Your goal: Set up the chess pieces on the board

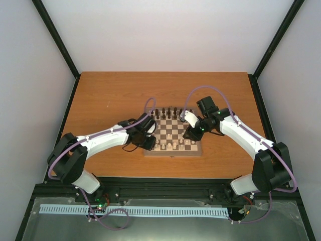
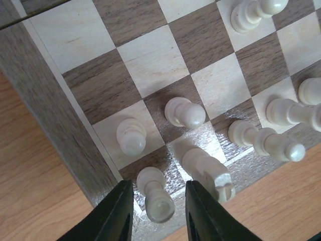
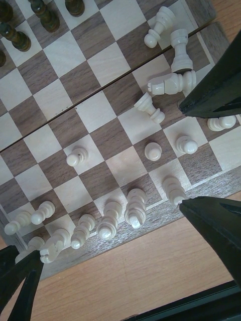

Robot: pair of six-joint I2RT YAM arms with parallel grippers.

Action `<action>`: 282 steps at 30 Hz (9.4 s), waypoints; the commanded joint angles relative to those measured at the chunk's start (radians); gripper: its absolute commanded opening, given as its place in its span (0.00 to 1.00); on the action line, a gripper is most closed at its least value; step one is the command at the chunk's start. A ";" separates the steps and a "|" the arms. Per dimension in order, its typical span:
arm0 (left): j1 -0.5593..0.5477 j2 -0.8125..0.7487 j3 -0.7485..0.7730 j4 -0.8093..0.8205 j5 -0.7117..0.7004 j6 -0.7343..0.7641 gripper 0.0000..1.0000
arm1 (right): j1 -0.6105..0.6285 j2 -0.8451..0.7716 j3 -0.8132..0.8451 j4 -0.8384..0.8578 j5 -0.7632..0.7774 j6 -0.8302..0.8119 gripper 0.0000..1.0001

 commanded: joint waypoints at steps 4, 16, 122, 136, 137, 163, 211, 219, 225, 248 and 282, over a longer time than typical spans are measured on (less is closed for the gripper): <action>-0.005 -0.073 0.054 -0.068 -0.037 -0.005 0.38 | -0.007 0.005 0.013 -0.003 -0.007 -0.018 0.45; 0.000 -0.227 0.368 -0.194 -0.343 0.141 0.82 | 0.000 0.139 0.184 -0.085 -0.048 -0.062 0.44; 0.190 -0.420 0.135 0.025 -0.381 0.160 1.00 | -0.017 0.341 0.378 -0.119 0.032 -0.028 0.27; 0.190 -0.403 0.146 0.014 -0.316 0.173 1.00 | -0.161 0.348 0.320 -0.070 0.167 -0.171 0.23; 0.190 -0.404 0.146 0.014 -0.313 0.173 1.00 | -0.161 0.362 0.349 -0.076 0.179 -0.204 0.22; 0.191 -0.403 0.146 0.012 -0.298 0.187 0.99 | -0.075 0.547 0.460 -0.207 0.277 -0.533 0.22; 0.190 -0.410 0.146 0.015 -0.278 0.188 0.99 | -0.044 0.570 0.387 -0.197 0.336 -0.554 0.22; 0.190 -0.410 0.144 0.016 -0.273 0.187 0.99 | -0.064 0.556 0.424 -0.219 0.251 -0.512 0.15; 0.190 -0.400 0.147 0.017 -0.238 0.171 0.99 | -0.093 0.518 0.454 -0.238 0.095 -0.460 0.14; 0.190 -0.141 0.103 0.452 0.394 -0.345 0.62 | -0.091 0.303 0.389 -0.221 -0.382 -0.328 0.15; 0.124 0.115 0.212 0.603 0.583 -0.470 0.31 | -0.088 0.293 0.396 -0.158 -0.453 -0.215 0.16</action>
